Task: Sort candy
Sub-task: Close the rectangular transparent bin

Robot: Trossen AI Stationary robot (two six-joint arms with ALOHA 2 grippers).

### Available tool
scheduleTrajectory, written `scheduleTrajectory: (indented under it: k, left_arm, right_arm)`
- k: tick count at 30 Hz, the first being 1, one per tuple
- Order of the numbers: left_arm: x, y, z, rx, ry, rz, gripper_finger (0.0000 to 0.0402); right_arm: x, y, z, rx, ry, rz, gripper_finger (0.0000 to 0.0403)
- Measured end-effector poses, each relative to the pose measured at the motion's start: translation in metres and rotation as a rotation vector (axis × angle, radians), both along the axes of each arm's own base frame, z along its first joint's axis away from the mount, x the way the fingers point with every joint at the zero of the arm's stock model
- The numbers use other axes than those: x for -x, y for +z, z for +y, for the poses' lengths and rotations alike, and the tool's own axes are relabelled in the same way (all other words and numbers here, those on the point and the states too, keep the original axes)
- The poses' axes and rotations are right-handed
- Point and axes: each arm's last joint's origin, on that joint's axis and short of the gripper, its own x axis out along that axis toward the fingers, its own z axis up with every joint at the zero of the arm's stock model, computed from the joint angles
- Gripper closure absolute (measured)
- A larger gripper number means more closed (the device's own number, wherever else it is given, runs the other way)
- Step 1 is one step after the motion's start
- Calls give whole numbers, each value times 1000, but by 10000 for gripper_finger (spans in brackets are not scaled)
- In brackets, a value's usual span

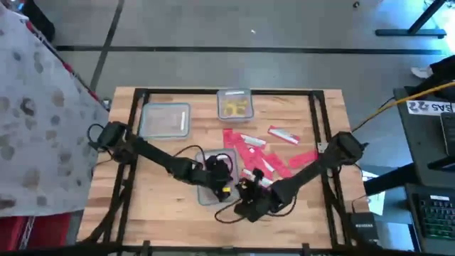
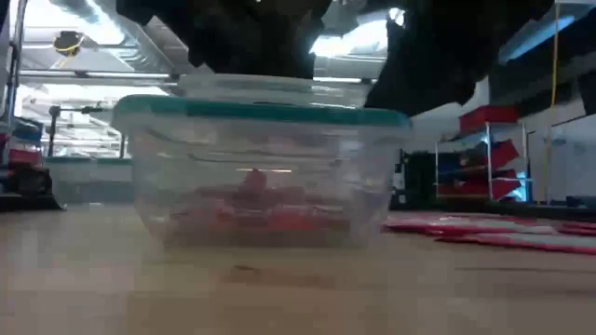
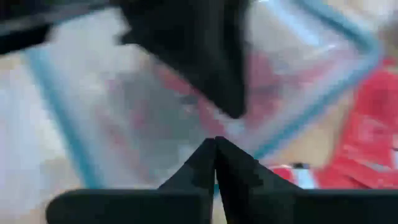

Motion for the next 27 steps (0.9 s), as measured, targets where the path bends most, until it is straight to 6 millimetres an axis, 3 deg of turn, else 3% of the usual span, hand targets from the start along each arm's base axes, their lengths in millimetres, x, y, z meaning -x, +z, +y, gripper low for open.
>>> scheduleTrajectory:
  k: [4, 7, 14, 19, 23, 27]
  left_arm:
    - [0, 6, -2, -9, -39, 0, 402]
    - [-2, 13, -3, -20, -68, -13, 402]
    - [-9, 50, -7, -90, -109, -109, 402]
    - [-3, 70, -11, -151, -119, -75, 402]
    - [10, 60, -12, -159, -126, 75, 402]
    - [24, 35, -9, -150, -55, 235, 402]
  right_arm:
    - [10, 4, -3, 61, -17, 26, 403]
    - [19, 19, 4, 64, 1, -22, 403]
    - [33, 33, 52, -100, 245, -104, 403]
    - [19, 25, 74, -210, 373, -208, 403]
    - [0, 15, 72, -273, 392, -258, 403]
    - [-15, -6, 69, -328, 415, -234, 403]
